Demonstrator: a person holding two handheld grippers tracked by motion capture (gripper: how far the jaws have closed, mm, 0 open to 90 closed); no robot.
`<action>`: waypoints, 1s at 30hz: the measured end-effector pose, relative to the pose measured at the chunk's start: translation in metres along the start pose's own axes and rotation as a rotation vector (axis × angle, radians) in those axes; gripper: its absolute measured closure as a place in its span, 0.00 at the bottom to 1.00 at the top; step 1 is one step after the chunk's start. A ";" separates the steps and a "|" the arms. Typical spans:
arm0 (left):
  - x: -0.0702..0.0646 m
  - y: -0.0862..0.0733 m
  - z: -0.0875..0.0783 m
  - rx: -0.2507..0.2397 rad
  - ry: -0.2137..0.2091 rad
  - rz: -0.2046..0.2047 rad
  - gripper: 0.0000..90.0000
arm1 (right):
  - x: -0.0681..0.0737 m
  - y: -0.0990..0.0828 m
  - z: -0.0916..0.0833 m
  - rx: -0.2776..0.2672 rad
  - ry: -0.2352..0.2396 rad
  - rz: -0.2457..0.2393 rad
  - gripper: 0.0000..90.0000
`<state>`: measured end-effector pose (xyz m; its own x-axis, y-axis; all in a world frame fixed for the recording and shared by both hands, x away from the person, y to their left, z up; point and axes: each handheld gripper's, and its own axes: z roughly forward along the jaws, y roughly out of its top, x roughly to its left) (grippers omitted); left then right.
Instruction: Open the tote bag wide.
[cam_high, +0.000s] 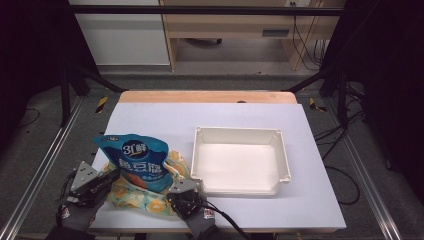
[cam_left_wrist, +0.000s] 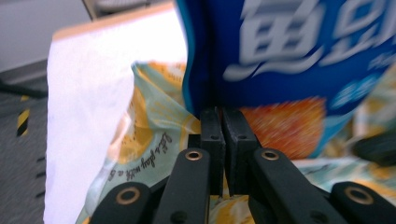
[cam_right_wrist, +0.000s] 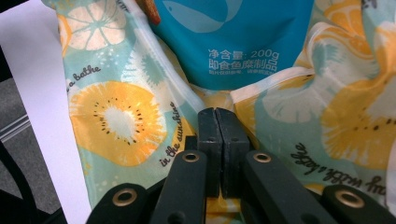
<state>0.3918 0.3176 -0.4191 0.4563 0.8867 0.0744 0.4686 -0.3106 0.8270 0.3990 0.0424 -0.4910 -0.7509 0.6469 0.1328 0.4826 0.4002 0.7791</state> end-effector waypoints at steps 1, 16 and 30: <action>0.002 -0.004 0.004 0.024 0.006 -0.004 0.98 | 0.000 0.000 0.000 0.001 -0.001 0.000 0.99; 0.015 -0.035 0.035 0.267 0.021 -0.015 1.00 | -0.010 -0.004 -0.009 -0.011 -0.059 0.027 0.95; 0.016 -0.036 0.033 0.252 -0.004 -0.029 0.95 | -0.024 -0.011 -0.022 -0.025 -0.090 0.048 0.95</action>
<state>0.4076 0.3319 -0.4659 0.4431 0.8950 0.0503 0.6548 -0.3614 0.6638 0.4018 0.0080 -0.4897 -0.6828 0.7214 0.1157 0.5047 0.3513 0.7886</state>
